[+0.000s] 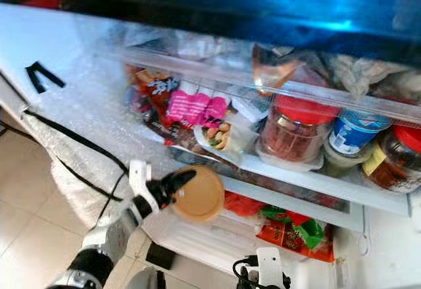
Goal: Restocking fridge
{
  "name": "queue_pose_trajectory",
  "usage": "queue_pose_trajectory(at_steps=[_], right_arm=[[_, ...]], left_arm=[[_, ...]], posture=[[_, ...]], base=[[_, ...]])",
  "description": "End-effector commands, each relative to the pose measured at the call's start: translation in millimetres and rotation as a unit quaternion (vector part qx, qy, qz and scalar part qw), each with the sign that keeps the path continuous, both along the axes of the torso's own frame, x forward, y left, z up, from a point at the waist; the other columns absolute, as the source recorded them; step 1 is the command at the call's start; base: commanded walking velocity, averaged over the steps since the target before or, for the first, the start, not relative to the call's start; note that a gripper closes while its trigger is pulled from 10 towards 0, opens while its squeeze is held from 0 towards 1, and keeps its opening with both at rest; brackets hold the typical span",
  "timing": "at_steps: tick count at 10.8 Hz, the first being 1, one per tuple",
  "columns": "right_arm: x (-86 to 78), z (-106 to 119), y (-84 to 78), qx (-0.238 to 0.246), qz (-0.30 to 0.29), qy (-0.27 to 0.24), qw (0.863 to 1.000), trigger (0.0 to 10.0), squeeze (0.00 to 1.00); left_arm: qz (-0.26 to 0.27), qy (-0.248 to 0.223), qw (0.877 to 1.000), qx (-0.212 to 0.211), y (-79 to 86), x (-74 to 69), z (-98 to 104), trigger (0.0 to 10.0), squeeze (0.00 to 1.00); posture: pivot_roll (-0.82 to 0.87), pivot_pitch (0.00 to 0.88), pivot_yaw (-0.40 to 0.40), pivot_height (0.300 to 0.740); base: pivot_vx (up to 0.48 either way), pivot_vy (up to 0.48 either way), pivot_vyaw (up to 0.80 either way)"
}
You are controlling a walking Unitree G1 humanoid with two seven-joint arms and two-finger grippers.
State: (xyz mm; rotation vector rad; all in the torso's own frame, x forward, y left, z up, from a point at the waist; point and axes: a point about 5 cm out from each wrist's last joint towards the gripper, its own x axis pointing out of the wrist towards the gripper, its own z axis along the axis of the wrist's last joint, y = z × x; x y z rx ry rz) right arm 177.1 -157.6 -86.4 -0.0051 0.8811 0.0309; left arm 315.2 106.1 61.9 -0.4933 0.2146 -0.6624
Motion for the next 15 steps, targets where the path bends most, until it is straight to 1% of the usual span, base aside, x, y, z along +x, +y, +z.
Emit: queue_pose_trajectory(at_steps=[1,3,8,9,10,11,12,13,14,15], right_arm=[[-34.2,-16,4.7,0.011,-0.004,0.069,0.998,10.0,0.0],[-34.2,-16,4.9,0.011,-0.004,0.068,0.998,10.0,0.0],[-33.6,-15,4.9,0.015,-0.01,0.064,0.998,10.0,0.0],[-33.4,-15,5.1,0.015,-0.006,0.065,0.998,10.0,0.0],[-33.5,-16,5.3,0.015,-0.007,0.066,0.998,10.0,0.0],[-33.8,-16,5.5,0.014,-0.008,0.066,0.998,10.0,0.0],[-33.9,-16,5.9,0.015,-0.009,0.067,0.998,10.0,0.0],[-34.1,-16,6.4,0.016,-0.011,0.067,0.998,10.0,0.0],[-34.6,-16,7.3,0.017,-0.014,0.067,0.997,10.0,0.0],[-34.8,-16,7.6,0.017,-0.016,0.067,0.997,10.0,0.0]], left_arm=[[-0.019,-0.004,1.0,0.006,-4.7,-1.7,1,10.0,0.0],[-0.028,-0.006,1.0,0.008,-6.1,-3.1,1,10.0,0.0],[-0.029,-0.001,1.0,0.007,-7.2,-7.0,-1,10.0,0.0],[-0.053,0.028,0.998,-0.035,-10.7,-11.8,-4,10.0,0.0],[-0.092,0.038,0.993,-0.063,-14.8,-15.5,-2,10.0,0.0],[-0.128,0.037,0.989,-0.07,-18.6,-18.0,1,10.0,0.0],[-0.153,0.039,0.985,-0.073,-21.5,-18.4,3,10.0,0.0],[-0.181,0.031,0.982,-0.049,-26.2,-16.8,5,10.0,0.0],[-0.189,0.008,0.982,-0.005,-27.2,-15.3,7,10.0,0.0],[-0.18,0.001,0.984,0.008,-25.6,-14.7,7,10.0,0.0]], posture=[[-0.04,0.164,0.027,0.664],[-0.05,0.163,0.027,0.664],[-0.04,0.162,0.027,0.664],[-0.05,0.165,0.028,0.664],[-0.05,0.166,0.03,0.664],[-0.05,0.168,0.034,0.664],[-0.06,0.17,0.037,0.664],[-0.07,0.172,0.042,0.664],[-0.07,0.171,0.049,0.664],[-0.07,0.172,0.052,0.664]], base=[[0.0,0.0,0.0],[0.0,0.0,0.0],[0.0,0.0,0.0],[0.0,0.0,0.0],[0.0,0.0,0.0],[0.0,0.0,0.0],[0.0,0.0,0.0],[0.0,0.0,0.0],[0.0,0.0,0.0],[0.0,0.0,0.0]])
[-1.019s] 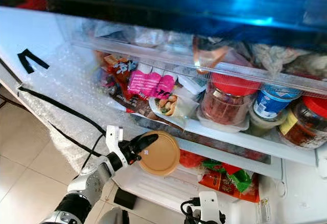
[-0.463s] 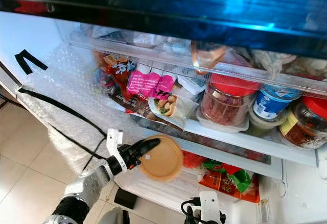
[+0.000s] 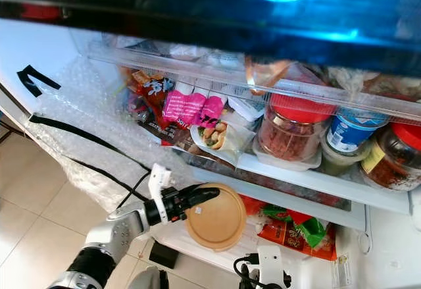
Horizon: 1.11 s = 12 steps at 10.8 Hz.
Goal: Restocking fridge
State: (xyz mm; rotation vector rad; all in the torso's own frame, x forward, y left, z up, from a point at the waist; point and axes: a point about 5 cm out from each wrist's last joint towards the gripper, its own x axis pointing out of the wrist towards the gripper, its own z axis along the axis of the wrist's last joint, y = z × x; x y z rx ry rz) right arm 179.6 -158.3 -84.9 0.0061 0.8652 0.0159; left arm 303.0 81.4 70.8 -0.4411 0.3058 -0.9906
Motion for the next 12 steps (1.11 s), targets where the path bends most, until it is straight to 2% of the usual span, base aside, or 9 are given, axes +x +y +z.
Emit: queue_pose_trajectory(at_steps=[1,2,4,5,8,10,12], right_arm=[[-37.3,-18,8.8,0.017,-0.009,0.075,0.997,10.0,0.0],[-36.8,-18,10.0,0.021,-0.006,0.075,0.997,10.0,0.0],[-36.2,-17,10.8,0.024,-0.005,0.074,0.997,10.0,0.0],[-35.9,-17,10.7,0.024,-0.005,0.074,0.997,10.0,0.0],[-35.3,-17,10.1,0.024,-0.003,0.074,0.997,10.0,0.0],[-35.3,-17,9.9,0.024,0.001,0.075,0.997,10.0,0.0],[-35.7,-17,9.7,0.024,0.002,0.076,0.997,10.0,0.0]], left_arm=[[0.015,-0.007,1.0,0.021,3.8,-1.7,-2,10.0,0.0],[0.073,-0.016,0.997,0.035,15.5,-2.5,-1,10.0,0.0],[0.133,-0.035,0.99,0.018,26.8,-1.1,8,10.0,0.0],[0.131,-0.046,0.99,0.013,28.1,-4.1,14,10.0,0.0],[0.048,-0.058,0.997,0.034,23.7,-28.8,20,10.0,0.0],[0.059,-0.047,0.996,0.057,31.1,-36.8,13,10.0,0.0],[0.023,-0.036,0.998,0.05,30.3,-49.5,18,10.0,0.0]], posture=[[-0.07,0.173,0.051,0.664],[-0.05,0.174,0.052,0.664],[-0.05,0.172,0.054,0.664],[-0.05,0.171,0.054,0.664],[-0.05,0.167,0.052,0.664],[-0.05,0.169,0.052,0.664],[-0.05,0.173,0.05,0.664]], base=[[0.0,0.0,0.0],[0.0,0.0,0.0],[0.0,0.0,0.0],[0.0,0.0,0.0],[0.0,0.0,0.0],[0.0,0.0,0.0],[0.0,0.0,0.0]])
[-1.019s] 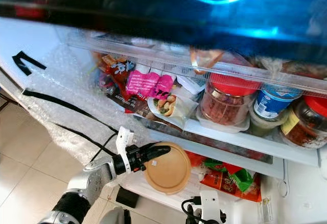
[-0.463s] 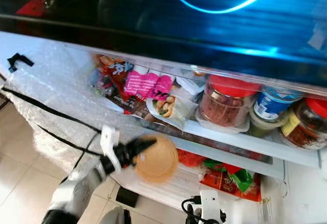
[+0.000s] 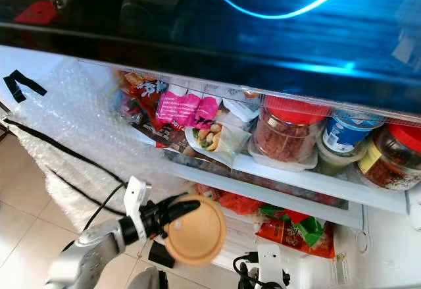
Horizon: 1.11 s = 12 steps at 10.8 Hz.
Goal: Restocking fridge
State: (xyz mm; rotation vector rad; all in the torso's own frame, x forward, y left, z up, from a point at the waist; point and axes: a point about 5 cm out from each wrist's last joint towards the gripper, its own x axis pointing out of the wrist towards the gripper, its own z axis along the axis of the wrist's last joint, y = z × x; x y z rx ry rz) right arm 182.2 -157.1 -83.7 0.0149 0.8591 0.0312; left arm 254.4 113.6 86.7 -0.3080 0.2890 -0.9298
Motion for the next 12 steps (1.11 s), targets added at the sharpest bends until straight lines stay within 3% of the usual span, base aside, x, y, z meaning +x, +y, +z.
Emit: queue_pose_trajectory(at_steps=[1,3,5,7,9,10,12], right_arm=[[-38.3,-18,8.4,0.017,-0.001,0.079,0.997,10.0,0.0],[-38.2,-18,8.7,0.016,0.001,0.08,0.997,10.0,0.0],[-38.0,-18,9.2,0.016,0.001,0.079,0.997,10.0,0.0],[-37.9,-18,9.5,0.015,-0.001,0.079,0.997,10.0,0.0],[-38.5,-18,9.2,0.013,-0.003,0.079,0.997,10.0,0.0],[-38.9,-19,9.0,0.013,-0.004,0.079,0.997,10.0,0.0],[-38.8,-19,9.2,0.013,-0.003,0.079,0.997,10.0,0.0]], left_arm=[[-0.041,0.005,0.999,-0.01,-6.0,-8.3,5,10.0,0.0],[-0.102,0.012,0.995,-0.003,-12.4,-12.0,6,10.0,0.0],[-0.094,0.026,0.995,-0.014,-14.4,0.9,2,10.0,0.0],[-0.114,0.073,0.986,-0.092,-22.5,17.6,1,10.0,0.0],[-0.146,0.091,0.977,-0.128,-30.1,29.2,1,10.0,0.0],[-0.125,0.091,0.981,-0.117,-31.8,37.1,-4,10.0,0.0],[0.0,0.082,0.992,-0.094,-27.5,61.5,-11,10.0,0.0]], posture=[[-0.05,0.173,0.049,0.664],[-0.04,0.174,0.049,0.664],[-0.05,0.174,0.05,0.664],[-0.07,0.175,0.051,0.664],[-0.08,0.176,0.052,0.664],[-0.08,0.179,0.051,0.664],[-0.09,0.18,0.05,0.664]], base=[[0.0,0.0,0.0],[0.0,0.0,0.0],[0.0,0.0,0.0],[0.0,0.0,0.0],[0.0,0.0,0.0],[0.0,0.0,0.0],[0.0,0.0,0.0]])
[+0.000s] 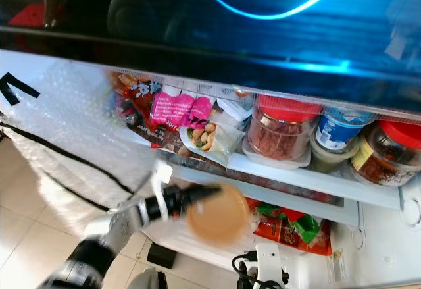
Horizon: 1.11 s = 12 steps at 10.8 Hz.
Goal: Restocking fridge
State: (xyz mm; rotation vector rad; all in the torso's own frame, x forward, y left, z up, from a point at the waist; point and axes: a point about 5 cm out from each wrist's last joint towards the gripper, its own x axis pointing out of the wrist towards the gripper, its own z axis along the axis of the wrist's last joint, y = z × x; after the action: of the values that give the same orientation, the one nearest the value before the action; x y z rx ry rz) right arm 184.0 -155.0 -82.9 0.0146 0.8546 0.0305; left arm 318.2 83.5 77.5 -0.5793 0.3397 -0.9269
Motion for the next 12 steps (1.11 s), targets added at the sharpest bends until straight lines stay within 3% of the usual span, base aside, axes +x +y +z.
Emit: queue_pose_trajectory(at_steps=[1,2,5,8,10,11,12], right_arm=[[-40.3,-19,7.2,0.013,-0.003,0.081,0.997,10.0,0.0],[-39.9,-19,7.3,0.013,-0.004,0.081,0.997,10.0,0.0],[-39.4,-19,7.2,0.013,-0.004,0.08,0.997,10.0,0.0],[-40.4,-19,6.9,0.012,-0.006,0.081,0.997,10.0,0.0],[-41.2,-20,6.7,0.012,-0.005,0.082,0.997,10.0,0.0],[-41.6,-20,6.6,0.012,-0.005,0.083,0.997,10.0,0.0],[-41.9,-20,6.5,0.012,-0.005,0.083,0.996,10.0,0.0]], left_arm=[[0.036,0.0,0.999,0.004,5.3,4.6,-1,10.0,0.0],[0.097,0.009,0.995,-0.011,9.7,14.2,-1,10.0,0.0],[0.206,0.007,0.978,-0.028,21.8,30.7,6,10.0,0.0],[0.273,0.028,0.962,-0.012,26.4,35.7,1,10.0,0.0],[0.292,0.049,0.955,-0.024,27.4,37.7,1,10.0,0.0],[0.319,0.081,0.943,-0.05,30.4,39.0,-1,10.0,0.0],[0.326,0.087,0.94,-0.053,30.9,39.2,-2,10.0,0.0]], posture=[[-0.09,0.18,0.051,0.664],[-0.09,0.178,0.051,0.664],[-0.1,0.179,0.051,0.664],[-0.11,0.185,0.05,0.664],[-0.11,0.188,0.049,0.664],[-0.11,0.191,0.049,0.664],[-0.12,0.192,0.049,0.664]], base=[[0.0,0.0,0.0],[0.0,0.0,0.0],[0.0,0.0,0.0],[0.0,0.0,0.0],[0.0,0.0,0.0],[0.0,0.0,0.0],[0.0,0.0,0.0]])
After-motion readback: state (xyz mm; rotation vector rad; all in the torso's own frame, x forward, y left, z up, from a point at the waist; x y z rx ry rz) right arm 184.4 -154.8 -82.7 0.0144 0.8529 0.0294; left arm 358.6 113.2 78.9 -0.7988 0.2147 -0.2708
